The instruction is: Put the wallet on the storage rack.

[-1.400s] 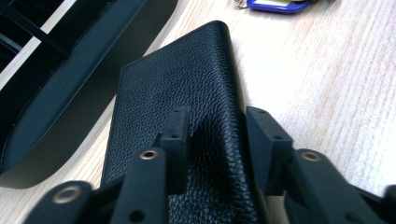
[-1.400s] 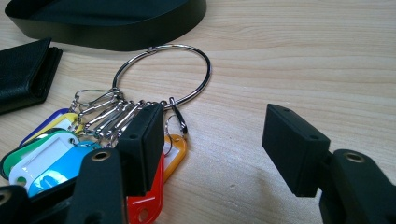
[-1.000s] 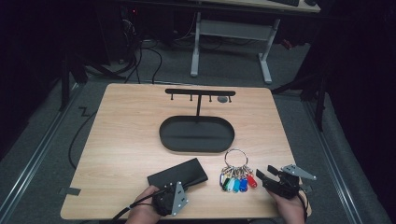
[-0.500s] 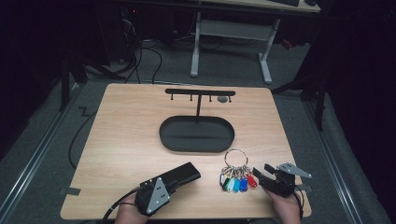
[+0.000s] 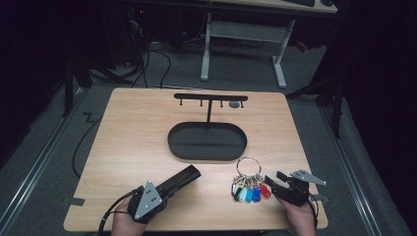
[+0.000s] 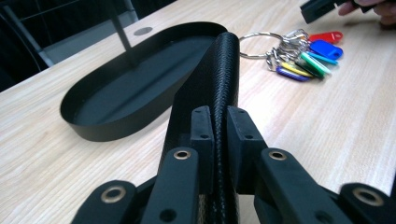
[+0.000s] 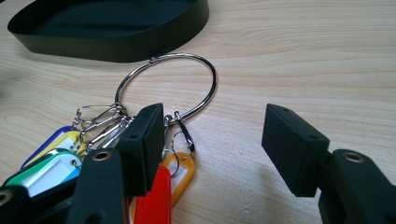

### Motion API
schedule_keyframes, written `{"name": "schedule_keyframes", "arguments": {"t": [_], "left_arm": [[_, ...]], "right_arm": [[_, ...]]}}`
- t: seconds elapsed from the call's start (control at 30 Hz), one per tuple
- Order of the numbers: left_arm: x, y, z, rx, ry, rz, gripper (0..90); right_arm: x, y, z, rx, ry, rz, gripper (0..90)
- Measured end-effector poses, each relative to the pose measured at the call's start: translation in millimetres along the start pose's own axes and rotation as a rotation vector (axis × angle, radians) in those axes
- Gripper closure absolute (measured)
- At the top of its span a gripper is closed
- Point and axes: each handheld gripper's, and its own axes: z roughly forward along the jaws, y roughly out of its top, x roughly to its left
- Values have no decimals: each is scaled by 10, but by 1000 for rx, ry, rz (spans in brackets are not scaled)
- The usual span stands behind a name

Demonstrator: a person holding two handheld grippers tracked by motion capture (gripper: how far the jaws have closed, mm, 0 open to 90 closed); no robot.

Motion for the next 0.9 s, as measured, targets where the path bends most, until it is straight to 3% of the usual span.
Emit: {"name": "schedule_keyframes", "arguments": {"t": [0.3, 0.73, 0.9], "left_arm": [[67, 5, -82, -25, 8, -32, 823], [40, 113, -208, -101, -48, -96, 825], [38, 122, -219, -104, -67, -115, 825]], "right_arm": [[-23, 5, -23, -12, -1, 6, 397], [-32, 13, -30, -12, 7, 3, 397], [-26, 14, -25, -10, 8, 4, 397]]}}
